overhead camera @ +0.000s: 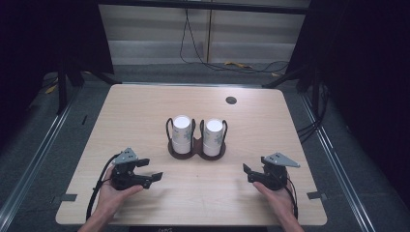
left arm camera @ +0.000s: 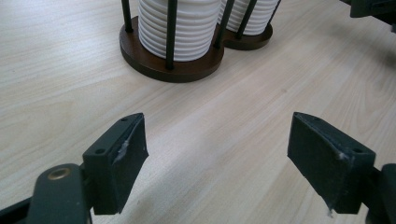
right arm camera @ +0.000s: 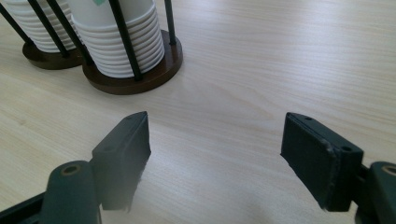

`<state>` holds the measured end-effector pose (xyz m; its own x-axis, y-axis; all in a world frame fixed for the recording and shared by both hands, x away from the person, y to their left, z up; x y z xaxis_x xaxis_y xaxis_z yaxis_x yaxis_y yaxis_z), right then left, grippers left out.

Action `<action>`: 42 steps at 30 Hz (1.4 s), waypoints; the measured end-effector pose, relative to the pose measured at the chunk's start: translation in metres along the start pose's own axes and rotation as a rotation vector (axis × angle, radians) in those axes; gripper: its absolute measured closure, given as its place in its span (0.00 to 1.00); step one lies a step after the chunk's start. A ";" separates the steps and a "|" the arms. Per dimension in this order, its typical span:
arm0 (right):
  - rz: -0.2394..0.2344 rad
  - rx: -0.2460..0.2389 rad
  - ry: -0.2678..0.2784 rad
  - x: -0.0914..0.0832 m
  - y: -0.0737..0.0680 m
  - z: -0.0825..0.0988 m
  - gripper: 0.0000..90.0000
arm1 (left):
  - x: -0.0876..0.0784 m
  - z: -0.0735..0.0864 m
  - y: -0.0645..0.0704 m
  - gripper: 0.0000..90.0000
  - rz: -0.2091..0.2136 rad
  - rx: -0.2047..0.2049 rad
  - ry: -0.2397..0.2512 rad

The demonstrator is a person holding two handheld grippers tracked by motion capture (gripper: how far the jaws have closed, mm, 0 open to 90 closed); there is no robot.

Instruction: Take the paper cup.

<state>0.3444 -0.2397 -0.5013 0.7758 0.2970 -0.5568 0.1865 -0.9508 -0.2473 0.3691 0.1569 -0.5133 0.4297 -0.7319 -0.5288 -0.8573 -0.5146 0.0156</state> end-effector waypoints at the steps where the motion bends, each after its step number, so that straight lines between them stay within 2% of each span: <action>1: 0.000 0.000 0.000 0.000 0.000 0.000 0.27 | 0.000 0.000 0.000 0.22 0.000 0.000 0.000; 7: -0.018 -0.013 -0.033 0.001 -0.002 0.003 0.28 | 0.005 -0.006 0.001 0.20 0.011 0.010 0.007; 11: -0.031 -0.008 -0.038 0.001 -0.003 0.003 0.29 | 0.008 -0.011 0.003 0.20 0.025 -0.003 0.021; 16: -0.041 -0.016 -0.045 0.003 -0.006 0.004 0.29 | 0.007 -0.019 0.004 0.19 0.019 -0.017 0.041; 19: -0.057 -0.025 -0.048 0.001 -0.011 0.005 0.28 | 0.004 -0.027 0.002 0.20 0.004 -0.008 0.061; 23: -0.067 -0.029 -0.045 -0.001 -0.017 0.005 0.29 | -0.004 -0.035 0.000 0.24 -0.042 0.049 0.096; 26: -0.081 -0.037 -0.049 0.001 -0.021 0.006 0.30 | -0.006 -0.039 -0.002 0.25 -0.029 0.040 0.107; 27: -0.088 -0.038 -0.051 0.001 -0.022 0.006 0.30 | -0.008 -0.044 -0.004 0.26 -0.017 0.022 0.116; 28: -0.089 -0.036 -0.054 0.002 -0.023 0.006 0.30 | -0.009 -0.047 -0.005 0.29 -0.018 0.025 0.130; 31: -0.097 -0.043 -0.056 0.002 -0.025 0.007 0.30 | -0.010 -0.052 -0.006 0.34 -0.020 0.038 0.126; 32: -0.101 -0.047 -0.061 0.001 -0.026 0.008 0.30 | -0.010 -0.056 -0.008 0.34 -0.037 0.057 0.122; 34: -0.111 -0.048 -0.058 0.001 -0.027 0.008 0.30 | -0.011 -0.061 -0.010 0.40 -0.048 0.049 0.167; 35: -0.113 -0.046 -0.056 0.001 -0.027 0.008 0.30 | -0.010 -0.063 -0.011 0.41 -0.037 0.027 0.188; 36: -0.115 -0.046 -0.057 0.001 -0.027 0.008 0.30 | -0.010 -0.064 -0.011 0.40 -0.030 0.022 0.191; 38: -0.116 -0.050 -0.061 0.001 -0.027 0.008 0.31 | -0.010 -0.066 -0.012 0.41 -0.027 0.031 0.186; 39: -0.117 -0.053 -0.066 0.001 -0.027 0.009 0.31 | -0.010 -0.071 -0.011 0.41 0.007 0.024 0.182; 40: -0.121 -0.049 -0.068 0.001 -0.028 0.009 0.31 | -0.010 -0.071 -0.011 0.41 0.007 0.024 0.182; 41: -0.121 -0.049 -0.071 0.001 -0.029 0.009 0.31 | -0.011 -0.076 -0.013 0.44 0.010 0.040 0.214; 42: -0.121 -0.049 -0.071 0.001 -0.029 0.009 0.31 | -0.011 -0.076 -0.013 0.45 0.010 0.040 0.214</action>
<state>0.3342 -0.2113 -0.5024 0.7015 0.4138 -0.5802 0.3067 -0.9102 -0.2783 0.3969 0.1378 -0.4435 0.4680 -0.8170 -0.3370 -0.8704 -0.4921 -0.0156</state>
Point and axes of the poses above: each handheld gripper's, and its own axes: x roughly forward along the jaws, z roughly out of its underside, y roughly to its right, the point moved 5 cm from there along x, roughly forward along the jaws, and after that the axes turned 15 degrees about x, right-handed, at the moved point
